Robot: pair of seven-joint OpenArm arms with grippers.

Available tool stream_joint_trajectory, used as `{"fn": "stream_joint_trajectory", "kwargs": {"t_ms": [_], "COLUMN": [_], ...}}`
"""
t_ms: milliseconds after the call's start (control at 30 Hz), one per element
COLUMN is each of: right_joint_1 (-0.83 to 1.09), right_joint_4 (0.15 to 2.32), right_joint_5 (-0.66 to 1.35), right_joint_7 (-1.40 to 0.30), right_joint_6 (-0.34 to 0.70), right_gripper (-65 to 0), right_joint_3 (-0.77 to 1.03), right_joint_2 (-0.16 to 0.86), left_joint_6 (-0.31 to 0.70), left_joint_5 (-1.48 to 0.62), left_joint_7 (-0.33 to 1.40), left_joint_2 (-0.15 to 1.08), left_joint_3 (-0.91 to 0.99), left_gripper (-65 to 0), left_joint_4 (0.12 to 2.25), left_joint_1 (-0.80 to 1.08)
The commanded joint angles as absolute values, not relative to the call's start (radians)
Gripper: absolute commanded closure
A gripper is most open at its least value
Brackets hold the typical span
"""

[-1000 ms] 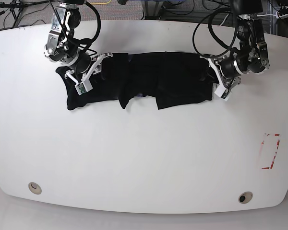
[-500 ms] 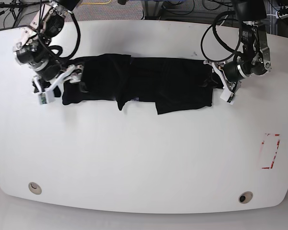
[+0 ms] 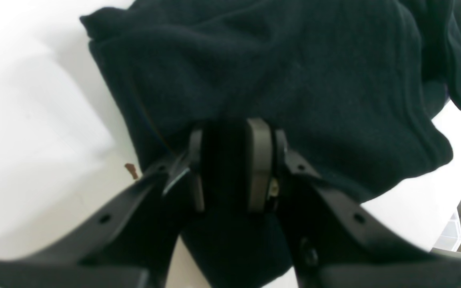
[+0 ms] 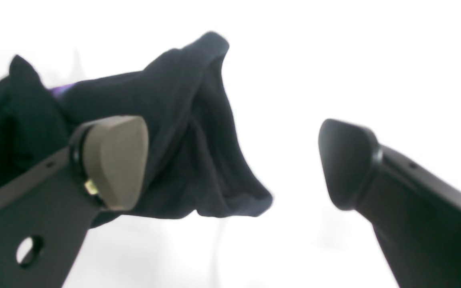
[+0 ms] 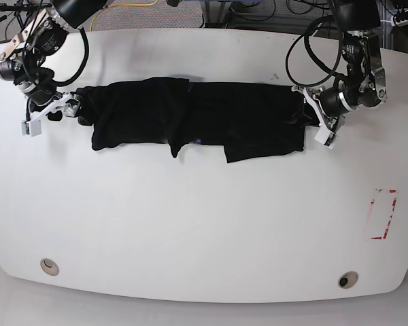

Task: Fold the T-shirt properly
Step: 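Regrasp the band's other end with the right gripper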

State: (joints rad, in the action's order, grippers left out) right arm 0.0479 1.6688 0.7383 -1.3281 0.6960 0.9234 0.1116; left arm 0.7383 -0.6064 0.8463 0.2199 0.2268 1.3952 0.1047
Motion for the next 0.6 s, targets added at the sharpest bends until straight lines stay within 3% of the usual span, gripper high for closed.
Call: {"fn": "stream_joint_trajectory", "kwargs": {"t_ms": [0, 567], "right_joint_1": [0.041, 0.042], "right_joint_4": [1.629, 1.541], "right_joint_5": [0.773, 0.779], "right_joint_7": [-1.316, -1.283], "right_joint_6": [0.698, 0.698], "right_gripper": [-65.0, -65.0], "right_joint_3": [0.926, 0.811], "right_joint_2": [0.122, 0.058], "left_joint_6": [0.698, 0.698], "left_joint_5": [-0.487, -0.487], "left_joint_7": [0.944, 0.944], "left_joint_2": [0.234, 0.234], "left_joint_3": [0.229, 0.228], "left_gripper": [-13.1, -13.1], "left_joint_4": [1.386, 1.388], "left_joint_1": [0.117, 0.119]}}
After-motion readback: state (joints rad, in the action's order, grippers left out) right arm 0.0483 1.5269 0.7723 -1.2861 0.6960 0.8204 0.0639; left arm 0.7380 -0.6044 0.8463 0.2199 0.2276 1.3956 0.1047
